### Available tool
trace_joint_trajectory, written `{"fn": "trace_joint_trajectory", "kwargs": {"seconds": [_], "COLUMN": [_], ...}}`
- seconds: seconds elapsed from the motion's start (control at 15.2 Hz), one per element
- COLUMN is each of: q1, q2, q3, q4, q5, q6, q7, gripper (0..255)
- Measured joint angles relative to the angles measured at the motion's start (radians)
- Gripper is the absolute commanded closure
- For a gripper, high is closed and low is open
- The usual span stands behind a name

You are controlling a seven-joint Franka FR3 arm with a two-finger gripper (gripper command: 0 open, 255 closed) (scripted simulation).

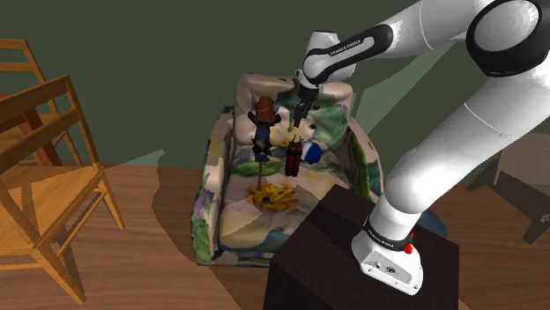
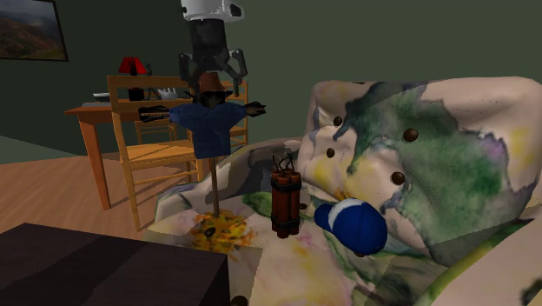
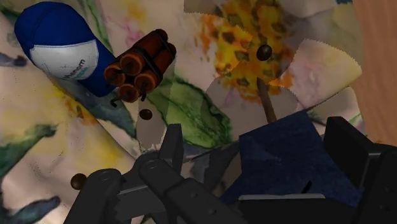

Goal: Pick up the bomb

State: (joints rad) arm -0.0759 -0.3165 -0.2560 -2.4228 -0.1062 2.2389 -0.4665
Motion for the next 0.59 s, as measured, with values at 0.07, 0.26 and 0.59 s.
{"fn": "trace_joint_trajectory", "kwargs": {"seconds": [0.07,0.26,0.59], "q1": [-0.001,-0.005,-0.018], "q2": [0.03,0.142,0.326], "q3": [-0.012,-0.056,-0.102], "q4": [0.008,0.048,0.128], "q5": [0.006,0.04,0.134], "q6": [0.023,0.096,0.191], "q7": [-0.017,-0.088,-0.216], "gripper": [0,0,0]}}
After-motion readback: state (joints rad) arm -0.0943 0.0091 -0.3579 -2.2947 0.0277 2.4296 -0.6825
